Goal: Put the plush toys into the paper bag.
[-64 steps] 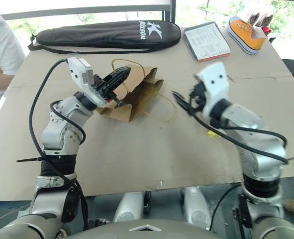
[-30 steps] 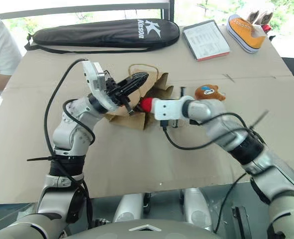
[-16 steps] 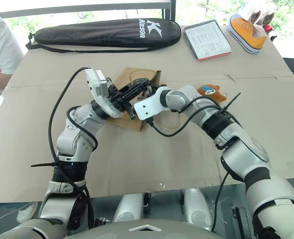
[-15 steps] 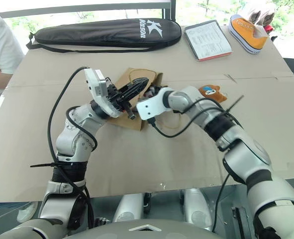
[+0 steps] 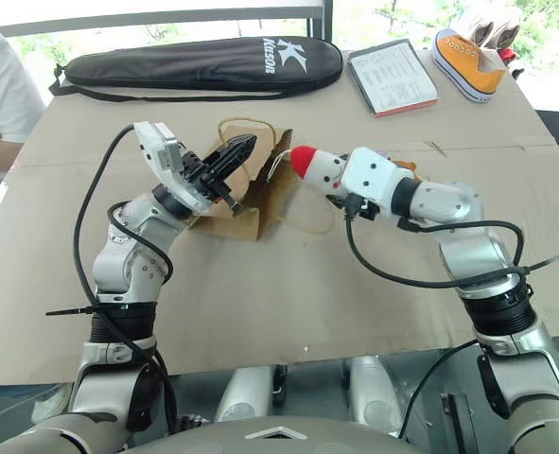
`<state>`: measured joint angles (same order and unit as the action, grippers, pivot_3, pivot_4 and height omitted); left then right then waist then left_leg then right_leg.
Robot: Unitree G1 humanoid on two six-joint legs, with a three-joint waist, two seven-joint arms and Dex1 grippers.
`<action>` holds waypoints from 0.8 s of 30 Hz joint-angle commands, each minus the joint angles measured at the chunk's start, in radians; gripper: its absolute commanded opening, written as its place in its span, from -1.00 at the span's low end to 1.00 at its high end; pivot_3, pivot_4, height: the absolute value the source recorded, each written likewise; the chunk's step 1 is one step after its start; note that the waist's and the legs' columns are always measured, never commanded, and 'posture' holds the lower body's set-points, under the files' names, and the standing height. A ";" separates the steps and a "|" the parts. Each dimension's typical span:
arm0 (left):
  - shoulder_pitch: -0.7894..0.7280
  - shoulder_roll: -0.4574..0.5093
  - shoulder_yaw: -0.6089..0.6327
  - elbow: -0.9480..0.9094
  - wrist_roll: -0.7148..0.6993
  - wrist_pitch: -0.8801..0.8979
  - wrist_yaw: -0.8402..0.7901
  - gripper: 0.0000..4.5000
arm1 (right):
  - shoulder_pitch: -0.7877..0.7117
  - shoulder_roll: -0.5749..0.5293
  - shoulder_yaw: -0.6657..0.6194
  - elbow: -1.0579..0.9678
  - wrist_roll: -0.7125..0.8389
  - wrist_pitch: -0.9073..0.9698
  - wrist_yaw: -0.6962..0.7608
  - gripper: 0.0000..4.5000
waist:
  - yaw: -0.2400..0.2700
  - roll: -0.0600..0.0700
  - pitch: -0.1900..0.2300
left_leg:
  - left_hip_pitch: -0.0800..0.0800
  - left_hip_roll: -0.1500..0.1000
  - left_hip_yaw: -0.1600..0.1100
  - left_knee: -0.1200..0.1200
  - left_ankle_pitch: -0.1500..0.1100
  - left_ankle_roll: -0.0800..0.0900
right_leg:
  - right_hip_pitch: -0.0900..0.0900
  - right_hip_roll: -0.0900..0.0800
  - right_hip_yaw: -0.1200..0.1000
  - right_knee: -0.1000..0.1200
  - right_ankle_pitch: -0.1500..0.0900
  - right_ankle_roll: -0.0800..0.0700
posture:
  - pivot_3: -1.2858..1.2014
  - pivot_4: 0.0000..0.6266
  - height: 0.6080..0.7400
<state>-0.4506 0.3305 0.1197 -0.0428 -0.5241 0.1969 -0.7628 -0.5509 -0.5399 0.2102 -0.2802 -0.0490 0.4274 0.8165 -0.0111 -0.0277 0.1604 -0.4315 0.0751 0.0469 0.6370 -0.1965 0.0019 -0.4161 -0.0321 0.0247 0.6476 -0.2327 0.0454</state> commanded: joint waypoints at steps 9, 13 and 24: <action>-0.042 -0.060 -0.070 -0.091 -0.049 0.008 -0.040 -1.00 | -0.220 0.125 0.242 0.355 -0.168 -0.269 -0.015 0.40 | -0.002 0.000 0.000 | -0.001 0.000 0.000 0.000 0.000 0.000 | 0.000 0.001 0.000 -0.001 0.001 0.002 | 0.03 -0.52 1.00; -0.029 -0.076 -0.101 -0.130 -0.071 0.023 -0.067 -1.00 | -0.341 0.247 0.286 0.586 -0.123 -0.395 0.078 0.64 | -0.005 0.000 0.000 | -0.001 0.000 0.000 0.000 0.000 0.000 | 0.000 0.001 0.000 -0.001 0.001 0.002 | 0.03 -0.52 1.00; 0.047 0.010 -0.030 -0.123 -0.052 0.011 -0.052 -1.00 | -0.195 0.147 0.166 0.402 -0.042 -0.365 0.128 0.98 | 0.005 0.000 0.000 | -0.001 -0.001 -0.001 -0.001 0.000 0.000 | 0.000 -0.001 -0.001 -0.002 0.001 0.002 | 0.03 -0.52 1.00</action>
<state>-0.4021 0.3295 0.0698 -0.1446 -0.5812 0.2315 -0.8160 -0.7699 -0.3701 0.4124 0.2300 -0.1273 0.0213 0.9171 -0.0064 -0.0276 0.1605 -0.4321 0.0746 0.0466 0.6361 -0.1965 0.0020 -0.4160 -0.0330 0.0240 0.6463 -0.2317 0.0471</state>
